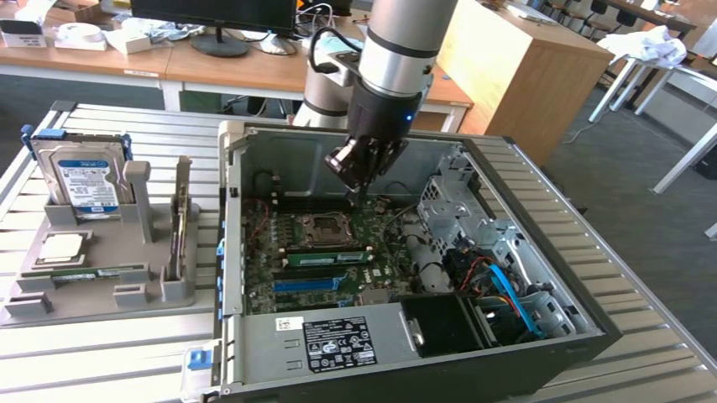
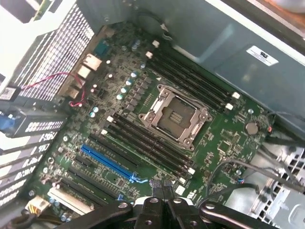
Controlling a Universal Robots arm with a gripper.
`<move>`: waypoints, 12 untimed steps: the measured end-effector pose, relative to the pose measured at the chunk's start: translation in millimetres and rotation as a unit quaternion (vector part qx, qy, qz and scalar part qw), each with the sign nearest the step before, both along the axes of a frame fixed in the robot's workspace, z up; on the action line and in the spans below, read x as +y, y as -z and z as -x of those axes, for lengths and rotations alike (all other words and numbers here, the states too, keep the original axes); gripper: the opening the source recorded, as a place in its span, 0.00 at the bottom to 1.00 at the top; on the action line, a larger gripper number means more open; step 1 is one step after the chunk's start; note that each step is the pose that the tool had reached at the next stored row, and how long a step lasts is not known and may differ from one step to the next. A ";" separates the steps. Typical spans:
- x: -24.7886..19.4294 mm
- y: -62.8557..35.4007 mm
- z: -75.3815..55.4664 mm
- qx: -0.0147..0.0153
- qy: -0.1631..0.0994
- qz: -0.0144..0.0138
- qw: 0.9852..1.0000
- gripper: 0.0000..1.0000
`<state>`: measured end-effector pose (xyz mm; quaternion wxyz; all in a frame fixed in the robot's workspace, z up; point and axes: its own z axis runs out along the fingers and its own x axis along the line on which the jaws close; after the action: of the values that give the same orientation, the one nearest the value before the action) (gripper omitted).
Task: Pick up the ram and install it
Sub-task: 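Press down the ram until it locks into place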
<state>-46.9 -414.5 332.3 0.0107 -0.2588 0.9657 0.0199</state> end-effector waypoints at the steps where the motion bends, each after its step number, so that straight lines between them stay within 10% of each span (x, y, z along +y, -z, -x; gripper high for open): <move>1: 0.0 0.1 0.1 0.000 0.007 0.000 1.000 0.10; 12: 0.0 1.0 2.3 0.000 0.075 0.000 0.997 0.10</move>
<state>-49.1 -414.5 331.3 0.0121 -0.1853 0.9824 0.0190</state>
